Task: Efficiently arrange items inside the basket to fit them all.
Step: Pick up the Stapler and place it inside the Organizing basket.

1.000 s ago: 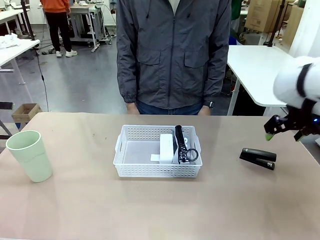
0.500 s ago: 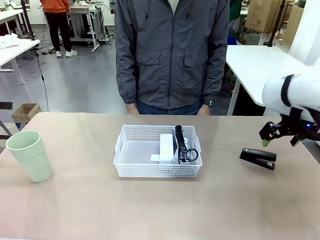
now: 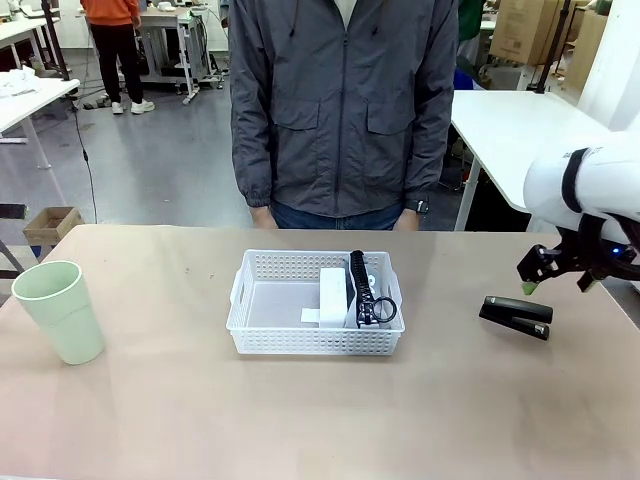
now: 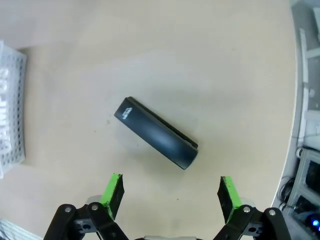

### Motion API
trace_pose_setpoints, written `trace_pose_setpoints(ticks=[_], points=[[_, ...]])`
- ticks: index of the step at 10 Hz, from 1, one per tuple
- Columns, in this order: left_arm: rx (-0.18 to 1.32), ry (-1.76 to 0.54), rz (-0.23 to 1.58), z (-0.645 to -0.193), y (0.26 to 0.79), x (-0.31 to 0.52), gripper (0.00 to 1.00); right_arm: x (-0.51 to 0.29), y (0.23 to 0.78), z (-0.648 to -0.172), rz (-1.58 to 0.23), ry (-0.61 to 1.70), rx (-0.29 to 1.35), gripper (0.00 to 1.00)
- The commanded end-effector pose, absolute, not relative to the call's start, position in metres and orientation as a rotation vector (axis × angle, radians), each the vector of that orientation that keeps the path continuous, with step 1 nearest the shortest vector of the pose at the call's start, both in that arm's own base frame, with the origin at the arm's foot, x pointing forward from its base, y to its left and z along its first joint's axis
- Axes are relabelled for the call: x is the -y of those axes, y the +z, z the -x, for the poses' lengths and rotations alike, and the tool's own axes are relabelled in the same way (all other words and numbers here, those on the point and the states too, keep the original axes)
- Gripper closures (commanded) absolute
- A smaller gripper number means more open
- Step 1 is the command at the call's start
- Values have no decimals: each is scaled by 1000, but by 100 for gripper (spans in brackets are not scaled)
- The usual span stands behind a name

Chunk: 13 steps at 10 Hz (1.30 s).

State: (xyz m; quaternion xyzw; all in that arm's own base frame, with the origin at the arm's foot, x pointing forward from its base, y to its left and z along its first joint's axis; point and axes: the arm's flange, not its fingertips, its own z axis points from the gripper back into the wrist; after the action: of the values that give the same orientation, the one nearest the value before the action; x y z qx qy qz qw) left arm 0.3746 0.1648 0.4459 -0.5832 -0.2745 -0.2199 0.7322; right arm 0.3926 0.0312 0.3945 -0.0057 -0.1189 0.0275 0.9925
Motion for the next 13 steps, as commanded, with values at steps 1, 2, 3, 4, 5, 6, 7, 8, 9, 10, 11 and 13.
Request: trace_pose_setpoints(ticks=[1, 2, 3, 4, 5, 6, 7, 8, 9, 10, 11, 13], points=[[611, -499, 1289, -372, 448, -166, 0, -28, 394, -401, -35, 314, 229, 0], [611, -499, 1289, -372, 448, -166, 0, -32, 392, -405, 20, 374, 223, 0], [611, -499, 1289, -372, 448, -166, 0, -39, 389, -409, 44, 488, 226, 0], [611, -499, 1289, -372, 448, -166, 0, -46, 387, -411, 102, 630, 278, 0], [611, -499, 1289, -372, 448, -166, 0, -51, 386, -413, 107, 760, 338, 0], [611, -499, 1289, -372, 448, -166, 0, -52, 384, -416, 129, 818, 336, 0], [611, -499, 1289, -372, 448, -166, 0, -53, 380, -420, 150, 854, 298, 0], [611, -499, 1289, -372, 448, -166, 0, -52, 376, -426, 152, 866, 270, 0], [611, -499, 1289, -372, 448, -166, 0, -52, 374, -428, 140, 883, 258, 0], [611, -499, 1289, -372, 448, -166, 0, -52, 373, -429, 138, 916, 244, 0], [611, -499, 1289, -372, 448, -166, 0, -51, 372, -431, 134, 930, 228, 0], [611, -499, 1289, -372, 448, -166, 0, -50, 368, -435, 116, 951, 206, 0]])
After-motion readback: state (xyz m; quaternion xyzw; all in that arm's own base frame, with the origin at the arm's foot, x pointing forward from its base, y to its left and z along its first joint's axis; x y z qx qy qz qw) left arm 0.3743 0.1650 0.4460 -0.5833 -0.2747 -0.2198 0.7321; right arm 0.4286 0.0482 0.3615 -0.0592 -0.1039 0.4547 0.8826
